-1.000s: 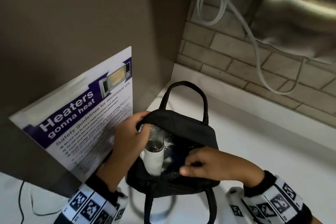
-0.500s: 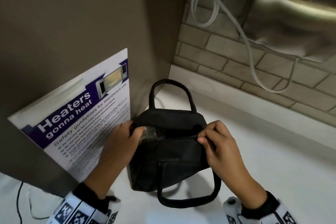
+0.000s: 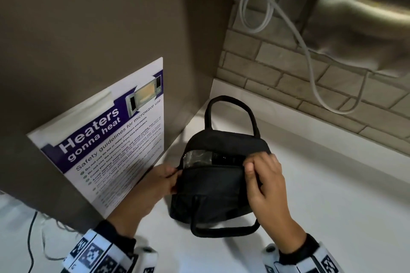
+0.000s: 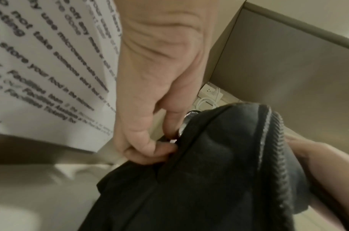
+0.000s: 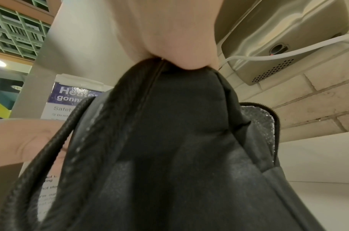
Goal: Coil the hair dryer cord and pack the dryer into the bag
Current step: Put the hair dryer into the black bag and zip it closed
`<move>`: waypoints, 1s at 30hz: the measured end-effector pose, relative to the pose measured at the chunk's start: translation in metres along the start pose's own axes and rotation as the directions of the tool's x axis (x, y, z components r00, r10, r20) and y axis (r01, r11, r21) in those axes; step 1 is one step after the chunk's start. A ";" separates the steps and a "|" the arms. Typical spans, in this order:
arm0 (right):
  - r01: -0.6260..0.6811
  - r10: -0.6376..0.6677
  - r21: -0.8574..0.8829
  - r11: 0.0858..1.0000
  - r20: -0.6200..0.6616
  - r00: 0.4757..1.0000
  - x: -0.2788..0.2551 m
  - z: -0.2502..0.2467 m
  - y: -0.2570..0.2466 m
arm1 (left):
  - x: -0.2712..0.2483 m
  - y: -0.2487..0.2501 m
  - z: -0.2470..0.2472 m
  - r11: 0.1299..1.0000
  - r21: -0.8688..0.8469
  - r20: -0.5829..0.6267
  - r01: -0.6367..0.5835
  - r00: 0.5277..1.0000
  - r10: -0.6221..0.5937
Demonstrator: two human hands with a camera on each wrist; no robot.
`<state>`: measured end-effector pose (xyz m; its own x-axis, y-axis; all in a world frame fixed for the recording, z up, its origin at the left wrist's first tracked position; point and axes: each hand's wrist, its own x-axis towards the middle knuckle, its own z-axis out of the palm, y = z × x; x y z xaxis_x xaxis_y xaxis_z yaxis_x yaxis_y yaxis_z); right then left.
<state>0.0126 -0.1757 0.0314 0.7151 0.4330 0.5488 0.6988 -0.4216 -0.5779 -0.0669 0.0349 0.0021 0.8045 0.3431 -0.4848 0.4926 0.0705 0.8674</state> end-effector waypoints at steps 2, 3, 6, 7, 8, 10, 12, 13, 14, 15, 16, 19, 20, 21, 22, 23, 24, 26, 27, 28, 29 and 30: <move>-0.022 0.023 -0.005 1.000 0.026 0.999 -0.001 -0.001 -0.001 | 0.003 -0.003 0.003 0.998 -0.008 0.047 0.060 0.997 -0.060; -0.035 0.035 0.002 0.999 0.024 0.999 -0.002 -0.001 -0.001 | 0.005 -0.004 0.002 0.996 -0.006 0.068 0.092 0.994 -0.091; -0.002 0.002 0.023 1.000 0.014 1.000 -0.003 -0.002 0.000 | 0.011 -0.009 -0.005 0.987 0.010 0.094 0.158 0.983 -0.158; 0.036 -0.037 0.030 0.999 0.015 0.999 -0.003 -0.002 -0.001 | 0.012 -0.010 -0.006 0.986 0.008 0.099 0.167 0.981 -0.167; 0.073 -0.074 0.036 0.997 0.014 0.997 -0.004 -0.002 -0.001 | 0.011 -0.010 -0.007 0.985 0.002 0.109 0.171 0.979 -0.170; 0.099 -0.100 0.026 0.995 0.017 0.995 -0.004 -0.001 -0.002 | 0.009 -0.010 -0.008 0.984 0.020 0.151 0.179 0.972 -0.180; 0.044 -0.040 -0.062 0.997 0.068 0.997 -0.001 0.001 0.000 | 0.011 -0.013 -0.008 0.978 0.074 0.157 0.193 0.967 -0.202; 0.004 0.013 -0.128 0.992 0.138 0.990 0.002 0.001 0.002 | 0.011 -0.014 -0.008 0.975 0.099 0.152 0.197 0.966 -0.210; -0.033 0.077 -0.179 0.983 0.245 0.967 0.007 0.001 0.003 | 0.011 -0.015 -0.008 0.974 0.115 0.153 0.198 0.965 -0.214; -0.064 0.135 -0.205 0.977 0.355 0.925 0.012 0.001 0.004 | 0.012 -0.015 -0.008 0.973 0.122 0.161 0.195 0.964 -0.213; -0.086 0.177 -0.218 0.972 0.447 0.877 0.018 0.001 0.005 | 0.012 -0.016 -0.008 0.975 0.121 0.173 0.188 0.963 -0.207; -0.040 0.194 -0.271 0.962 0.572 0.797 0.028 0.008 0.004 | 0.011 -0.013 -0.008 0.976 0.137 0.204 0.169 0.959 -0.195; -0.028 0.185 -0.274 0.961 0.568 0.802 0.030 0.010 0.002 | 0.012 -0.013 -0.008 0.976 0.139 0.186 0.168 0.964 -0.192; -0.020 0.169 -0.262 0.965 0.563 0.809 0.031 0.012 -0.002 | 0.013 -0.012 -0.008 0.975 0.144 0.153 0.171 0.969 -0.193; -0.010 0.150 -0.240 0.971 0.573 0.805 0.031 0.013 -0.004 | 0.013 -0.012 -0.008 0.973 0.153 0.119 0.170 0.975 -0.189; 0.000 0.132 -0.216 0.976 0.598 0.790 0.032 0.014 -0.005 | 0.013 -0.012 -0.008 0.971 0.168 0.097 0.172 0.977 -0.190; 0.002 0.126 -0.198 0.980 0.633 0.764 0.032 0.014 -0.007 | 0.012 -0.011 -0.008 0.968 0.187 0.085 0.169 0.979 -0.187; -0.013 0.132 -0.176 0.984 0.684 0.717 0.035 0.016 -0.008 | 0.011 -0.012 -0.006 0.965 0.212 0.081 0.156 0.981 -0.176; -0.020 0.131 -0.165 0.986 0.693 0.709 0.036 0.017 -0.009 | 0.011 -0.012 -0.005 0.966 0.212 0.081 0.152 0.982 -0.172; -0.018 0.127 -0.160 0.987 0.699 0.703 0.038 0.019 -0.010 | 0.010 -0.013 -0.005 0.966 0.216 0.077 0.143 0.984 -0.163; -0.006 0.116 -0.156 0.988 0.705 0.699 0.039 0.020 -0.012 | 0.010 -0.013 -0.006 0.964 0.229 0.072 0.134 0.986 -0.154; 0.010 0.102 -0.153 0.988 0.707 0.700 0.039 0.021 -0.013 | 0.011 -0.014 -0.006 0.962 0.245 0.073 0.124 0.987 -0.146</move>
<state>0.0309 -0.1362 0.0477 0.5587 0.8231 -0.1017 0.7007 -0.5340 -0.4731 -0.0673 0.0433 -0.0143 0.7461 0.2598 -0.6131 0.6547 -0.1187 0.7465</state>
